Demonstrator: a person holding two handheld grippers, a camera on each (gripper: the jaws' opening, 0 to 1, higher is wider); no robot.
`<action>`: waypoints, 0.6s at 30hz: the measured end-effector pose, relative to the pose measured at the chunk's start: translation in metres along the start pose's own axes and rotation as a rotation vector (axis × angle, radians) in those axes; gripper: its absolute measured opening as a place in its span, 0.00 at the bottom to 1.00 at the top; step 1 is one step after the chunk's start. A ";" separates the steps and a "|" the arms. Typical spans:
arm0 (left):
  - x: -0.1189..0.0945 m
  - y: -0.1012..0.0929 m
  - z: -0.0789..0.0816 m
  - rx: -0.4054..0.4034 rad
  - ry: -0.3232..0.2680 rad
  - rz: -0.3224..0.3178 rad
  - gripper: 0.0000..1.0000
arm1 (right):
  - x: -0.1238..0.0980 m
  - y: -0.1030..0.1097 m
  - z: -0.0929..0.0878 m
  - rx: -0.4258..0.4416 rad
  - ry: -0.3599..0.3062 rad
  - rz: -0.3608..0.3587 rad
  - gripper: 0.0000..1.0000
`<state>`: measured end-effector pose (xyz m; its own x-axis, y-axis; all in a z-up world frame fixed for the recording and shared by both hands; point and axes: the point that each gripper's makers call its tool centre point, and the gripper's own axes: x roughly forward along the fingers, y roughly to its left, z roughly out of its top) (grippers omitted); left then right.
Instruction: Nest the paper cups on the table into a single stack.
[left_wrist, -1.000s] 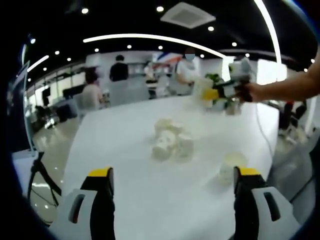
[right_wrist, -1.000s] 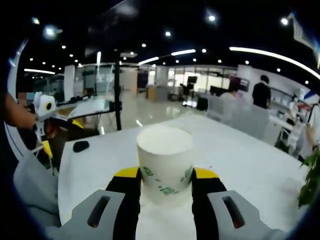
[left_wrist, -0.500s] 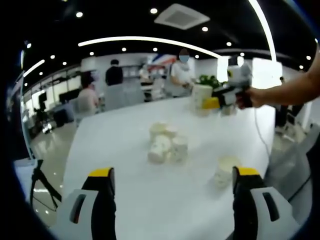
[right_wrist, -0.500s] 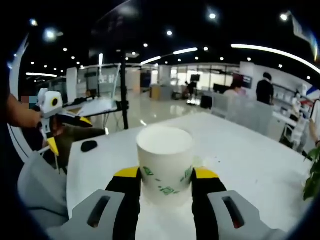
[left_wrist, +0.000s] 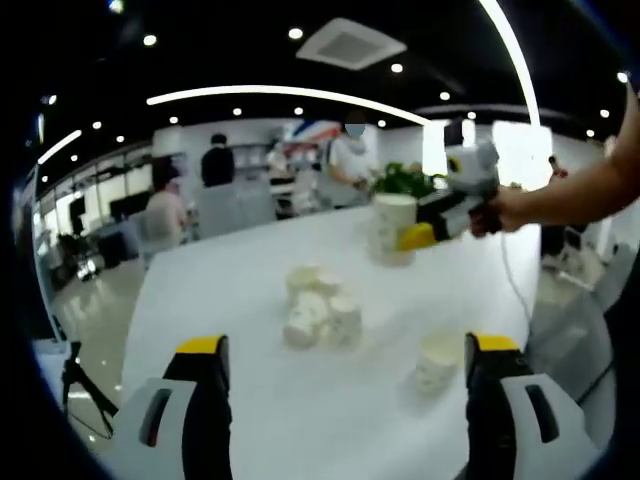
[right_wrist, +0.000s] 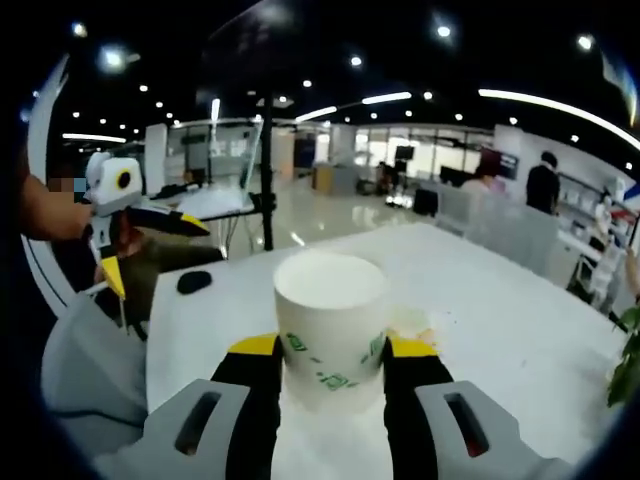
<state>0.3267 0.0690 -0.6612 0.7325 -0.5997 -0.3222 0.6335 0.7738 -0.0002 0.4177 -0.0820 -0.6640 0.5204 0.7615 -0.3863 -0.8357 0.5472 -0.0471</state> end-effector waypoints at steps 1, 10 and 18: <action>0.001 -0.001 0.001 -0.001 -0.001 -0.005 0.97 | 0.000 0.002 -0.001 0.000 0.002 0.001 0.37; 0.012 -0.012 0.013 0.009 -0.020 -0.044 0.95 | -0.009 0.020 -0.007 0.003 0.017 0.021 0.36; 0.021 -0.023 0.027 0.021 -0.032 -0.082 0.93 | -0.017 0.028 -0.005 0.018 0.008 0.024 0.36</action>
<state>0.3342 0.0328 -0.6426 0.6855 -0.6671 -0.2915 0.6963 0.7177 -0.0049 0.3844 -0.0816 -0.6628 0.4991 0.7716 -0.3944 -0.8443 0.5354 -0.0212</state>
